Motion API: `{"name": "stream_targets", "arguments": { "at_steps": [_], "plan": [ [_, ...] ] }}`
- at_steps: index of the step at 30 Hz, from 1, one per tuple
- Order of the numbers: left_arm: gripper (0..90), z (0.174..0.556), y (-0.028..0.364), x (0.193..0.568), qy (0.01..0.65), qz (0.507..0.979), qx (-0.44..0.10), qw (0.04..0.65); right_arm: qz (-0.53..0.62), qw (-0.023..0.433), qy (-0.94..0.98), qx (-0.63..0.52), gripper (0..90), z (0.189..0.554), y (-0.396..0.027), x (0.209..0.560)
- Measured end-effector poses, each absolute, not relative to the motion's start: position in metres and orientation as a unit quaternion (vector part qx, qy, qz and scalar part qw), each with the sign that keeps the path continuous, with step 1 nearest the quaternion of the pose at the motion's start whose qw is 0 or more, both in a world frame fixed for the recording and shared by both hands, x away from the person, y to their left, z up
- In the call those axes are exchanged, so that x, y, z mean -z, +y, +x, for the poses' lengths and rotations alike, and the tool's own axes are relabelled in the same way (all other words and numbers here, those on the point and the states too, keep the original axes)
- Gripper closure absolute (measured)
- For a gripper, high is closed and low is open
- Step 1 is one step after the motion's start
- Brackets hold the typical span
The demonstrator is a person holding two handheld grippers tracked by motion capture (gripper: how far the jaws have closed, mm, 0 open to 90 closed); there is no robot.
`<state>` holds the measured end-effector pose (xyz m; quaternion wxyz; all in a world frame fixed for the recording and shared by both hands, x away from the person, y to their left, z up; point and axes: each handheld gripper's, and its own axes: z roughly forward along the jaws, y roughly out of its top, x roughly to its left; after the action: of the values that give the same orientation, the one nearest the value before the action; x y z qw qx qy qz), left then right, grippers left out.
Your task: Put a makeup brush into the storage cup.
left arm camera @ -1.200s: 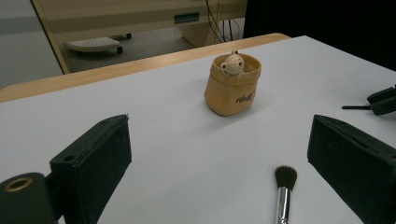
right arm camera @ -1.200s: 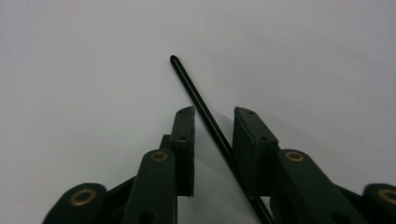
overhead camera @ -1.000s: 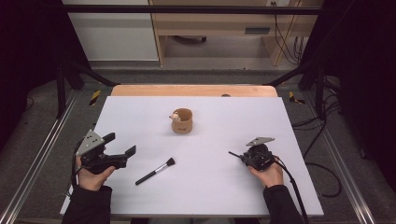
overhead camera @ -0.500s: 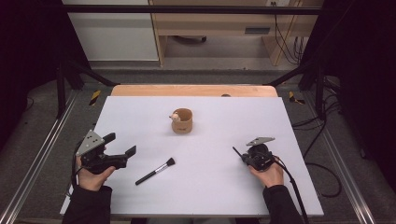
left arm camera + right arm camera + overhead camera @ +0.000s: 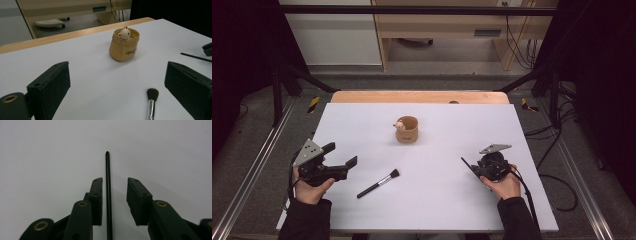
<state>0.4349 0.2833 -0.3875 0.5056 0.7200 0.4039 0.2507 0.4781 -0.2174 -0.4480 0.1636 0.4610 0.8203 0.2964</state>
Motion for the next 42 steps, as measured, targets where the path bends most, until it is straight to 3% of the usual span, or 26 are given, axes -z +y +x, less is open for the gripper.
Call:
{"name": "stream_targets", "arguments": {
  "at_steps": [6,11,25,42],
  "plan": [
    [5.7,0.435,0.282,0.387,0.401,0.723,-0.25,0.504,0.446,0.142,0.845,-0.259,55.0,0.482,-0.215,0.439],
    [5.7,0.435,0.283,0.387,0.401,0.723,-0.25,0.504,0.441,0.124,0.862,-0.217,53.3,0.489,-0.211,0.437],
    [5.6,0.434,0.278,0.388,0.396,0.73,-0.25,0.498,0.423,0.083,0.89,-0.15,62.8,0.502,-0.199,0.44],
    [5.6,0.435,0.276,0.389,0.395,0.733,-0.249,0.494,0.427,0.057,0.895,-0.116,83.1,0.504,-0.195,0.448]
  ]
}}
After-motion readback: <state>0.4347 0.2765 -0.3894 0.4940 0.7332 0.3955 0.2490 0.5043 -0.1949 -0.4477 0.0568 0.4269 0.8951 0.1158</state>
